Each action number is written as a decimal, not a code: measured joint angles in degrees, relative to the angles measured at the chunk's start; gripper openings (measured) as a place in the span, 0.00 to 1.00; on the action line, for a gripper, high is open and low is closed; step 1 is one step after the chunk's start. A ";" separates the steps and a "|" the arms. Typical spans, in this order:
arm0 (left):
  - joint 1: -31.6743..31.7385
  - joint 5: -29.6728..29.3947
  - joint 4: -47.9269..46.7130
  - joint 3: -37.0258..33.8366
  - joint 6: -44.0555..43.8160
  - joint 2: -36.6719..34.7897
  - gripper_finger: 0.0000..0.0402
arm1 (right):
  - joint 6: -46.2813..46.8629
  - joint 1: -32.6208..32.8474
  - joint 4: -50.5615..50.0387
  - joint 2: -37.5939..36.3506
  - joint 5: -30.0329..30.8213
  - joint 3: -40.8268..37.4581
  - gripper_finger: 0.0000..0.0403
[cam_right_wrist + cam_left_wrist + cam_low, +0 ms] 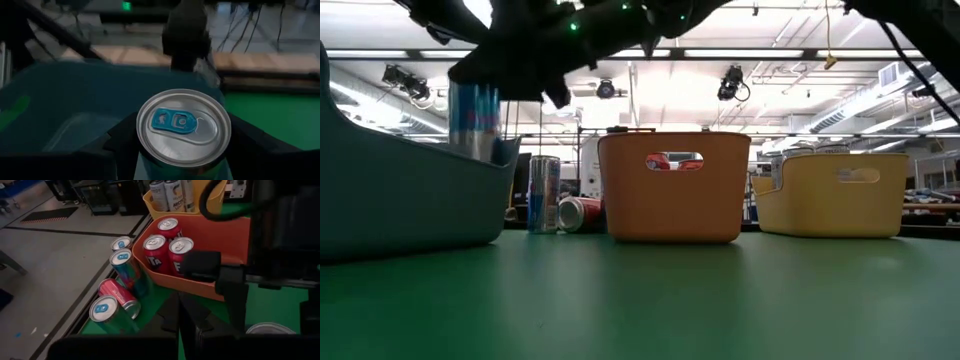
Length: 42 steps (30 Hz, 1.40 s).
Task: Sort soda cans
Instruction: Put the blue soda can into the blue bin
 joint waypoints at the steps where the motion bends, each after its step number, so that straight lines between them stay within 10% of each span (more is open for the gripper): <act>1: 0.00 -0.08 0.00 0.00 -0.02 -0.09 0.01 | 0.00 0.02 0.19 0.61 -0.11 0.00 0.57; 31: 0.00 -0.17 -0.04 0.00 -0.74 -0.05 0.01 | -0.19 0.34 -4.40 1.49 0.40 0.04 0.69; 42: 0.02 -0.80 0.02 0.00 -1.86 -0.05 0.01 | -6.16 -0.38 -7.07 -8.84 5.89 0.00 0.78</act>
